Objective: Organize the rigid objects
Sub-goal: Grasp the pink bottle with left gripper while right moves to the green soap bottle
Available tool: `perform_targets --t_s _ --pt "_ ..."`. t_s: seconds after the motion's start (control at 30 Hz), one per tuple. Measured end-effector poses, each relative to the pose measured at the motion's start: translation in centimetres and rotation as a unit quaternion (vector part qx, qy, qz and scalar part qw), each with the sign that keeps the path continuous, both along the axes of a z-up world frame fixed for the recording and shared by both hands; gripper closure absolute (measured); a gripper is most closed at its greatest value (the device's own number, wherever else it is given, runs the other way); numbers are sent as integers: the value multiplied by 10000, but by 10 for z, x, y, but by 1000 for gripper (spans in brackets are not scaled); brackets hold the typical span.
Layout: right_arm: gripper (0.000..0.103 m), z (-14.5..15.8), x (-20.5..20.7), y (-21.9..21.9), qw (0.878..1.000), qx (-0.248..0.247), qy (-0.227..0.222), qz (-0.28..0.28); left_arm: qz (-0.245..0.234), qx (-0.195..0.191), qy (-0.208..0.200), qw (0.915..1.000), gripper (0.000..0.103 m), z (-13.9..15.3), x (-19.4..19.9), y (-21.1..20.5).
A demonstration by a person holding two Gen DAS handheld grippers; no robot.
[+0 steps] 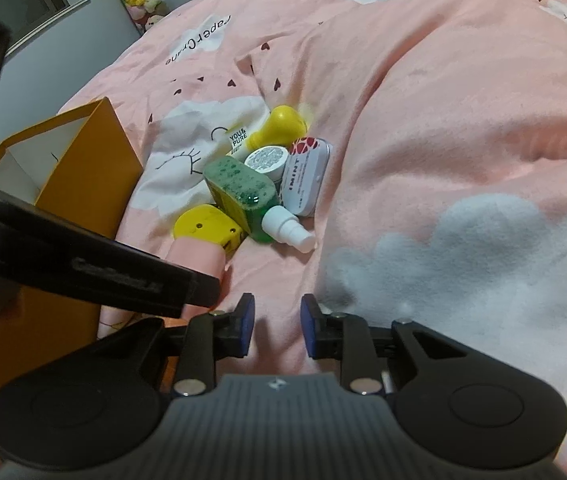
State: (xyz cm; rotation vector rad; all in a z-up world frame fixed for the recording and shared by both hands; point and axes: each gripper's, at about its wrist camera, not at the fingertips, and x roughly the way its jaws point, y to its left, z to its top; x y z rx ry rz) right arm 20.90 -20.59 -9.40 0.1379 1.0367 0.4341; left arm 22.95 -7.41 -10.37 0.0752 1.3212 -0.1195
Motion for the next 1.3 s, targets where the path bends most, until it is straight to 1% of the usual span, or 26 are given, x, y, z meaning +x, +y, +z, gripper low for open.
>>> perform_targets --t_s 0.1,0.2,0.23,0.27,0.3,0.37,0.5,0.57,0.63,0.73,0.77,0.87,0.97,1.0,1.1,1.13,1.2,1.27,1.3 --pt "79 -2 1 1 10000 -36 4 34 53 134 -22 9999 38 -6 3 -3" --pt "79 -2 1 0 10000 1 4 37 -90 327 25 9994 38 -15 4 -7" --pt "79 -2 1 0 10000 3 6 33 -68 334 47 9994 40 -18 5 -5" --pt "79 -2 1 1 10000 -31 -2 50 -50 319 108 9994 46 -21 6 -4" --pt "79 -1 0 2 10000 -67 -21 66 -49 323 127 9994 46 -21 6 -4" --pt "79 1 -1 4 9998 -158 -77 108 -120 283 100 9995 47 -19 6 -4" --pt "78 12 0 5 9994 -178 -220 220 -145 -87 6 9999 49 -5 5 5" --pt "78 20 1 9 9984 -208 -352 384 -166 -211 -122 9996 49 8 6 11" --pt "78 27 6 14 9967 -284 -503 577 -197 -209 -311 9991 50 20 8 17" --pt "76 33 17 24 9919 -557 -762 852 -248 -233 -535 9980 51 37 13 27" --pt "74 35 22 28 9894 -640 -871 973 -266 -232 -562 9978 51 40 18 29" --pt "73 34 37 38 9832 -745 -1009 1325 -335 -177 -567 9977 52 41 28 32" --pt "61 30 50 54 9755 -844 -1126 1691 -440 -132 -546 9974 53 38 35 35" --pt "61 27 54 58 9733 -854 -1116 1816 -459 -126 -505 9976 54 33 39 36" --pt "61 16 65 68 9711 -902 -964 1990 -475 -226 -445 9976 54 30 43 42" --pt "61 12 68 70 9714 -913 -911 1994 -493 -246 -433 9975 54 29 44 43" --pt "65 3 74 71 9729 -927 -788 1965 -524 -282 -403 9974 54 29 45 45" --pt "66 -5 81 69 9760 -797 -595 1938 -550 -302 -380 9973 54 27 47 46" --pt "69 -8 82 69 9770 -748 -552 1918 -554 -314 -380 9972 54 26 48 46"
